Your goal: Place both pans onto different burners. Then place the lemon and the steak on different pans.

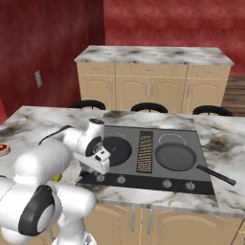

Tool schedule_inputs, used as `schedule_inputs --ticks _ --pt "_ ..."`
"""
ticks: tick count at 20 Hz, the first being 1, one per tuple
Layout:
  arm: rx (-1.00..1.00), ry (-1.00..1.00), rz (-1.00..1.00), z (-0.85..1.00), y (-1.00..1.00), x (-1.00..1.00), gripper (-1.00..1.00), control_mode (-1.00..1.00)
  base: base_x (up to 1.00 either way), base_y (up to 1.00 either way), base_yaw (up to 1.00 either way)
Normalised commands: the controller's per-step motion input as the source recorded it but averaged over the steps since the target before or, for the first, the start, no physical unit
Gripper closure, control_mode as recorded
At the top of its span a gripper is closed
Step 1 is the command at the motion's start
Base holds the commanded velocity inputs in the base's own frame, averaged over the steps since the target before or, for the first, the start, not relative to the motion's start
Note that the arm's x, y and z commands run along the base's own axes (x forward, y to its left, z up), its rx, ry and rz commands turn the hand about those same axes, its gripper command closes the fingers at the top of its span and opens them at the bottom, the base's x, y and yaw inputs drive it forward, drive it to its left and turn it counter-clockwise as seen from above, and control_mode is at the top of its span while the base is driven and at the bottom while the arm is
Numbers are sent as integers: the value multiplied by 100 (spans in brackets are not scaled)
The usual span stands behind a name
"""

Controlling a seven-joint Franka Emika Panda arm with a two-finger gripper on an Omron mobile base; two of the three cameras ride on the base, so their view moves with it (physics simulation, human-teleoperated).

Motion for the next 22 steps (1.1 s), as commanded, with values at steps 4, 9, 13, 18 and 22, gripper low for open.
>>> schedule_inputs --ticks 4,9,13,18,22 --pt "0 -12 4 48 34 -52 -100 -100 0 0 0" --pt "-8 -7 8 50 58 -60 -100 -100 0 0 0" --pt "-1 -3 1 52 62 -50 -100 -100 0 0 0" --pt "0 -2 0 56 41 -32 -100 -100 0 0 0" --pt "1 -5 7 62 19 -23 -100 -100 0 0 0"
